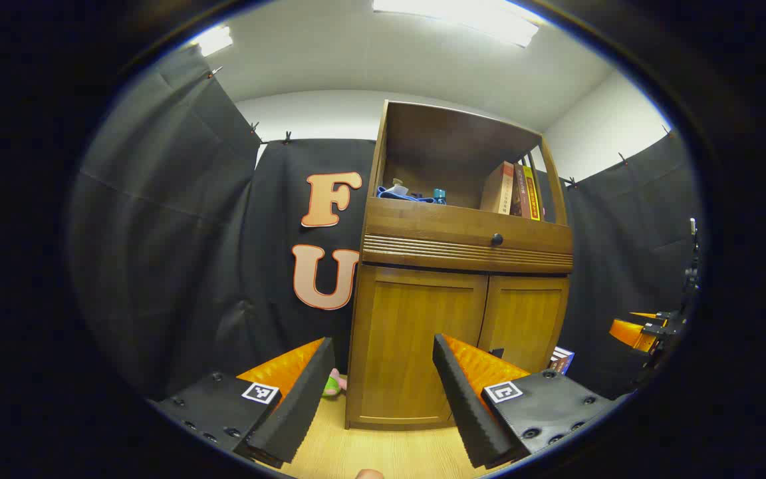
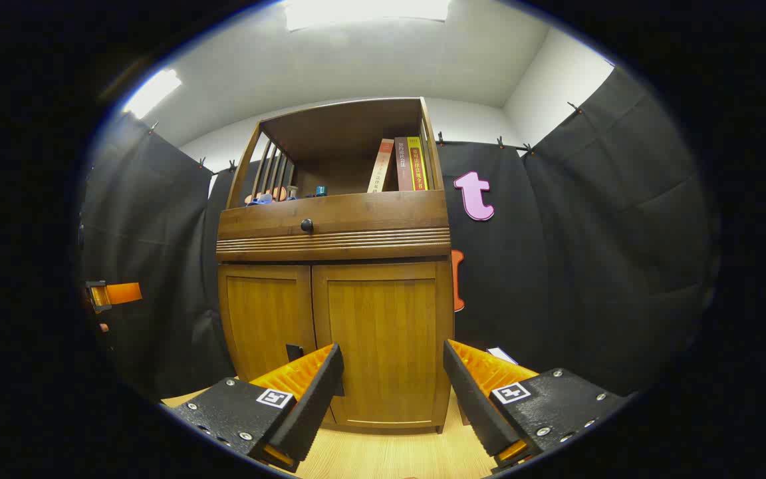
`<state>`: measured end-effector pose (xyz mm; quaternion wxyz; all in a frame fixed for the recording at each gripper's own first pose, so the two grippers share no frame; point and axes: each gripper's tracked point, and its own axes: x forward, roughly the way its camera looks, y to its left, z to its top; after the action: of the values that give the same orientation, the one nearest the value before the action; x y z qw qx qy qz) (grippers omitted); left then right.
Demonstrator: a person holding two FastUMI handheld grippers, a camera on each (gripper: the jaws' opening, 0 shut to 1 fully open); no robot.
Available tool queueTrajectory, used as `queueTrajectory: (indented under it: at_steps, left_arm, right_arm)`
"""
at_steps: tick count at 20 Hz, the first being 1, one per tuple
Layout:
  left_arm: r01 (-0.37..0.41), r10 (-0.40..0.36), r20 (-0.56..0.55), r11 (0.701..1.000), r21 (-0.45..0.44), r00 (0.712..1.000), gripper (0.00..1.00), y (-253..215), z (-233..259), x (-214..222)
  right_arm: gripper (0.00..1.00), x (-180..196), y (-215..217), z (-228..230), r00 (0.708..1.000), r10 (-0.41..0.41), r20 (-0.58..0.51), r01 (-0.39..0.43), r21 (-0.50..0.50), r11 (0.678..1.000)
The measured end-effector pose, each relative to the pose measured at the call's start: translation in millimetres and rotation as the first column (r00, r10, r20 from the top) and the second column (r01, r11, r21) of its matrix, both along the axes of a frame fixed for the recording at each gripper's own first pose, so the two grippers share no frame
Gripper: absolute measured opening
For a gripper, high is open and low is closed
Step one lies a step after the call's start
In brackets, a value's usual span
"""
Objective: Open the right door of the double-door shoe cabinet with the right hand, and open the left door with the left hand.
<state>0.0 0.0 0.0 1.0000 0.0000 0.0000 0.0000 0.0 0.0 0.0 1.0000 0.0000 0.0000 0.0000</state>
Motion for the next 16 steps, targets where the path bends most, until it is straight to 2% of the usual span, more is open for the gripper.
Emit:
queueTrajectory:
  at_steps: [4, 7, 8, 9, 11, 12, 13, 14, 16]
  left_arm:
    - [-0.042, 0.041, 0.029, 0.998, 0.057, 0.999, 0.95, 8, 7, 1]
    - [-0.008, 0.006, 0.035, 0.999, 0.046, 0.999, 0.95, -3, 7, 2]
    - [-0.001, -0.001, 0.034, 0.999, 0.046, 0.999, 0.94, -5, 7, 1]
    - [0.005, -0.007, 0.032, 0.999, 0.051, 0.999, 0.95, -6, 7, 0]
    - [0.016, -0.018, 0.026, 0.998, 0.06, 1.0, 0.95, -9, 5, -3]
    - [0.022, -0.023, 0.023, 0.998, 0.059, 0.999, 0.95, -11, 6, -4]
    - [0.026, -0.027, 0.02, 0.998, 0.057, 0.999, 0.95, -12, 5, -6]
    - [0.027, -0.028, 0.017, 0.998, 0.055, 0.999, 0.95, -13, 5, -6]
    - [0.027, -0.028, 0.014, 0.998, 0.057, 1.0, 0.95, -13, 4, -7]
  right_arm:
    - [1.0, 1, 2, -3, 1.0, 0.004, -0.011, -0.004, -0.012, 1.0]
    - [1.0, 0, 0, 1, 1.0, 0.002, -0.006, -0.002, -0.008, 1.0]
    - [0.93, -1, -1, 2, 1.0, -0.001, -0.005, 0.001, -0.007, 1.0]
    - [1.0, -2, -3, 3, 1.0, -0.004, -0.004, 0.004, -0.007, 1.0]
    - [1.0, -5, -5, 6, 1.0, -0.009, -0.001, 0.009, -0.006, 1.0]
    - [0.93, -6, -6, 7, 1.0, -0.011, 0.002, 0.011, -0.004, 1.0]
    - [0.93, -8, -7, 9, 1.0, -0.013, 0.004, 0.013, -0.002, 1.0]
    - [1.0, -9, -8, 10, 1.0, -0.017, 0.007, 0.017, 0.0, 1.0]
    - [1.0, -10, -9, 11, 1.0, -0.022, 0.01, 0.022, -0.002, 1.0]
